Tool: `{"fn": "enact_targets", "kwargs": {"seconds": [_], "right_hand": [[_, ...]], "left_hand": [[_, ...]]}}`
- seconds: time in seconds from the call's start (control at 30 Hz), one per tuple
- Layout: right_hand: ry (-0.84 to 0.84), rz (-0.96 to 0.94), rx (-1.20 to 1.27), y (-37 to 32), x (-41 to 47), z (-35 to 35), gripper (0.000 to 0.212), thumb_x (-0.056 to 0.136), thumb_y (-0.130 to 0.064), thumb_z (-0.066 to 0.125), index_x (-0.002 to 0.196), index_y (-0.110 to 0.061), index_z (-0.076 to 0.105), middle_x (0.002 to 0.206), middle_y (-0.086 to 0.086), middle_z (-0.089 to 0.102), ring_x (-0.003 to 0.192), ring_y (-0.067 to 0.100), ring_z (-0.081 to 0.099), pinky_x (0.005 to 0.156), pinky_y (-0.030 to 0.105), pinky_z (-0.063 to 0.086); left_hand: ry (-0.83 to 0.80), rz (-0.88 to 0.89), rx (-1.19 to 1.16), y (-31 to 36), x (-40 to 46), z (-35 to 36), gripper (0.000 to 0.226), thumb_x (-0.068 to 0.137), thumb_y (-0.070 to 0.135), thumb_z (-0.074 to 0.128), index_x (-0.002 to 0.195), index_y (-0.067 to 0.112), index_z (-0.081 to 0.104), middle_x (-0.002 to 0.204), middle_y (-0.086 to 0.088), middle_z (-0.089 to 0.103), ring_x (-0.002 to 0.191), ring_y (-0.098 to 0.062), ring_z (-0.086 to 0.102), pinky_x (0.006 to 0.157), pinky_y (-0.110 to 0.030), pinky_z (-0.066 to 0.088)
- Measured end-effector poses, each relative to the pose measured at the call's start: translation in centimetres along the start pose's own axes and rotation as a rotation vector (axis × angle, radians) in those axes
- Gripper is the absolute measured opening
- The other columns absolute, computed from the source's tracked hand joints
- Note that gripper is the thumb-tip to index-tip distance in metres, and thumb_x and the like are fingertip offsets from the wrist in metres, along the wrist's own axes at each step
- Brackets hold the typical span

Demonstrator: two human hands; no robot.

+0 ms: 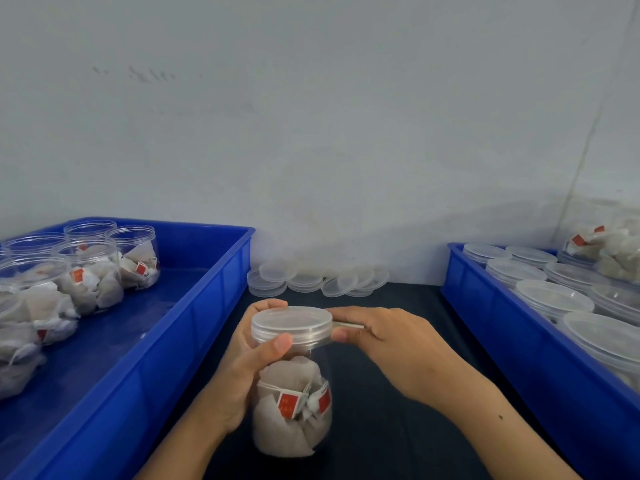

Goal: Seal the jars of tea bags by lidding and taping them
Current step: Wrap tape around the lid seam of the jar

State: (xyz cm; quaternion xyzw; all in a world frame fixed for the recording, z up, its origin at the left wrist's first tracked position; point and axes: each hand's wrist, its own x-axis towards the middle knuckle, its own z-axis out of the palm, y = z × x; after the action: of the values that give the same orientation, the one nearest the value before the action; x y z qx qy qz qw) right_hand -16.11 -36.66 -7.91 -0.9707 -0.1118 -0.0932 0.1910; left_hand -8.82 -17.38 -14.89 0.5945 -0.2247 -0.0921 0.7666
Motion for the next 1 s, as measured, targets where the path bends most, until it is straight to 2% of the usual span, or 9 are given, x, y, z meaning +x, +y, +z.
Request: {"fn": "enact_targets", "kwargs": {"seconds": [0.1,0.2,0.33,0.4,0.47,0.53,0.77,0.9,1.0], "right_hand": [[-0.028,0.012,0.043,0.0,0.0,0.2,0.03,0.087,-0.068,0.028,0.115,-0.074,0.037,0.117,-0.027,0.063,0.099,-0.002,0.056,0.075,0.01,0.04],[0.003,0.022,0.008,0.1,0.2,0.9,0.035,0.095,-0.059,0.034,0.123,-0.056,0.054,0.083,-0.017,0.064,0.075,0.001,0.055,0.066,0.016,0.041],[0.033,0.09,-0.02,0.2,0.3,0.9,0.039,0.095,-0.059,0.036,0.111,-0.041,0.067,0.063,-0.007,0.052,0.059,0.007,0.048,0.052,0.018,0.033],[0.048,0.109,-0.049,0.0,0.2,0.9,0.042,0.096,-0.058,0.035,0.103,-0.034,0.069,0.065,-0.005,0.054,0.06,0.01,0.05,0.052,0.02,0.036],[0.052,0.121,-0.074,-0.3,0.1,1.0,0.046,0.096,-0.058,0.034,0.092,-0.028,0.068,0.069,-0.004,0.056,0.064,0.012,0.053,0.056,0.022,0.038],[0.045,0.123,-0.119,-0.7,0.2,1.2,0.049,0.096,-0.06,0.03,0.087,-0.025,0.065,0.071,-0.006,0.056,0.067,0.011,0.055,0.06,0.024,0.041],[-0.025,0.141,-0.022,-1.5,-0.4,1.0,0.03,0.1,-0.042,0.044,0.124,-0.028,0.053,0.112,-0.008,0.062,0.098,0.012,0.058,0.086,0.032,0.048],[-0.142,0.264,0.175,-1.7,-0.7,0.1,0.051,0.089,-0.066,0.045,0.088,-0.017,0.059,0.079,-0.004,0.06,0.069,0.012,0.056,0.07,0.031,0.047],[-0.157,0.272,0.175,-1.8,-0.9,-0.1,0.064,0.093,-0.065,0.033,0.081,-0.011,0.065,0.087,0.004,0.066,0.079,0.017,0.064,0.08,0.032,0.05]], "left_hand": [[-0.022,-0.04,-0.012,-0.3,-0.2,-0.2,0.121,0.02,0.06,0.092,0.123,0.016,0.049,0.104,-0.005,0.072,0.096,-0.023,0.071,0.069,-0.026,0.057],[-0.028,-0.055,0.01,-0.4,-0.2,-0.3,0.116,0.028,0.066,0.089,0.125,0.014,0.051,0.113,-0.013,0.07,0.1,-0.03,0.07,0.072,-0.03,0.058],[0.034,-0.029,0.121,0.0,0.0,0.1,0.064,0.073,0.068,0.06,0.12,0.025,0.06,0.116,-0.008,0.069,0.102,-0.023,0.069,0.081,-0.034,0.056],[0.09,-0.003,0.193,0.0,0.0,0.4,0.053,0.076,0.066,0.05,0.121,0.039,0.057,0.118,0.005,0.068,0.11,-0.016,0.066,0.088,-0.031,0.053],[0.092,0.046,0.298,0.1,-0.1,0.9,0.078,0.061,0.084,0.061,0.128,0.047,0.044,0.117,0.027,0.06,0.11,0.003,0.06,0.084,-0.016,0.049],[0.122,0.085,0.421,0.1,-0.1,1.1,0.102,0.041,0.079,0.071,0.131,0.048,0.035,0.115,0.034,0.052,0.101,0.019,0.054,0.074,-0.006,0.045],[0.173,0.059,0.231,0.1,0.1,0.3,0.08,0.047,0.056,0.089,0.116,0.027,0.062,0.103,0.013,0.072,0.096,-0.006,0.068,0.071,-0.018,0.054],[0.114,0.033,0.167,0.4,0.0,-0.6,0.106,0.03,0.07,0.083,0.121,0.021,0.061,0.109,0.002,0.073,0.102,-0.016,0.069,0.085,-0.032,0.053],[0.066,0.033,0.155,0.5,0.0,-0.6,0.11,0.03,0.073,0.083,0.124,0.022,0.059,0.113,0.002,0.071,0.106,-0.016,0.067,0.087,-0.032,0.053]]}}
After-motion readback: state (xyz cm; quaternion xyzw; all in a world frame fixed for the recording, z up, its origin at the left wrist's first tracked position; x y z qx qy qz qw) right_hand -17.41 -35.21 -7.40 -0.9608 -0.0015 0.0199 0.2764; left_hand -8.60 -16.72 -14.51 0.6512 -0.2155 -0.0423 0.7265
